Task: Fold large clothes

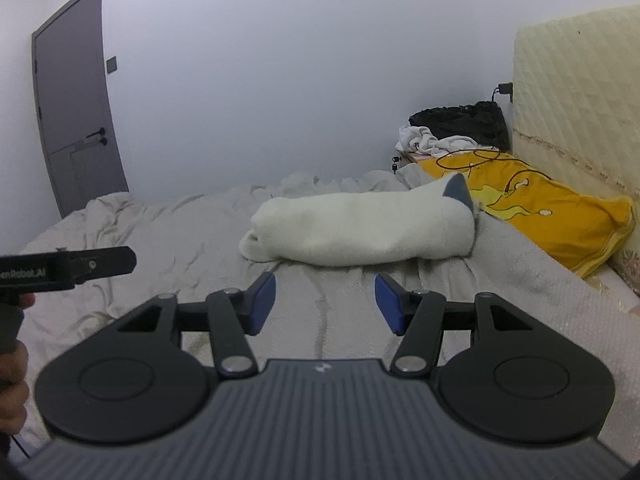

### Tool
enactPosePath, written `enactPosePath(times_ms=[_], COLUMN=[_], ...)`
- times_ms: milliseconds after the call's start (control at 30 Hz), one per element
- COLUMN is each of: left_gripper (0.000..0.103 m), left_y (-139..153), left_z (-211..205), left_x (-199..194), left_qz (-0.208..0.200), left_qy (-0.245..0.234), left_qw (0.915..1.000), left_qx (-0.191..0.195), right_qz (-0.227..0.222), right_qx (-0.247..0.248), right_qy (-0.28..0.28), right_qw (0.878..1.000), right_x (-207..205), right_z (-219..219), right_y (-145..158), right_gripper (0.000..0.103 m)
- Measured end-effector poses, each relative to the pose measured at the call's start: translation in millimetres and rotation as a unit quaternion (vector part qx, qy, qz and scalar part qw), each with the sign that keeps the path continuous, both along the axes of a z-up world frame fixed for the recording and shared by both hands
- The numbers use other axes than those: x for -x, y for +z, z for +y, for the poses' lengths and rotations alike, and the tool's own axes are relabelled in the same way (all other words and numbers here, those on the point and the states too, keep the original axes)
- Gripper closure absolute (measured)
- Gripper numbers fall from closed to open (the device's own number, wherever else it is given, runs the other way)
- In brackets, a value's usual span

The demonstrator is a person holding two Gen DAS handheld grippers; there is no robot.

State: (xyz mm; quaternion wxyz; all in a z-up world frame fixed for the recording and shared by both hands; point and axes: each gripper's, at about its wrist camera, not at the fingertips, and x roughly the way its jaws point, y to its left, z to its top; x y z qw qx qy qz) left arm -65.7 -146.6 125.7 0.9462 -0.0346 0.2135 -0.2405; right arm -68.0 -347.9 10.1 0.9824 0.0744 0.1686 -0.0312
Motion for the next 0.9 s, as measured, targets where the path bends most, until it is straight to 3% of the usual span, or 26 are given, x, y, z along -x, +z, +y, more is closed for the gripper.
enactPosePath(times_ms=[367, 467, 700, 800, 900], left_gripper=[0.001, 0.001, 0.001, 0.001, 0.001], left_y=[1.5, 1.5, 0.9, 1.0, 1.0], left_z=[3.9, 4.7, 3.4, 3.5, 3.9], left_x=[2.1, 1.5, 3.6, 4.1, 4.3], left_qz=[-0.004, -0.004, -0.003, -0.002, -0.001], left_qy=[-0.001, 0.002, 0.003, 0.003, 0.004], left_qw=[1.0000, 1.0000, 1.0000, 1.0000, 1.0000], left_qx=[0.001, 0.002, 0.003, 0.004, 0.004], right_qz=[0.001, -0.002, -0.007, -0.008, -0.008], right_qx=[0.008, 0.009, 0.018, 0.014, 0.015], right_qy=[-0.017, -0.020, -0.028, -0.026, -0.028], right_qw=[1.000, 1.000, 0.999, 1.000, 0.999], right_x=[2.2, 2.5, 3.6, 3.0, 3.4], right_z=[3.9, 3.8, 5.5, 3.7, 4.7], right_y=[2.4, 3.2, 4.6, 4.5, 4.0], right_gripper=[0.045, 0.029, 0.026, 0.006, 0.000])
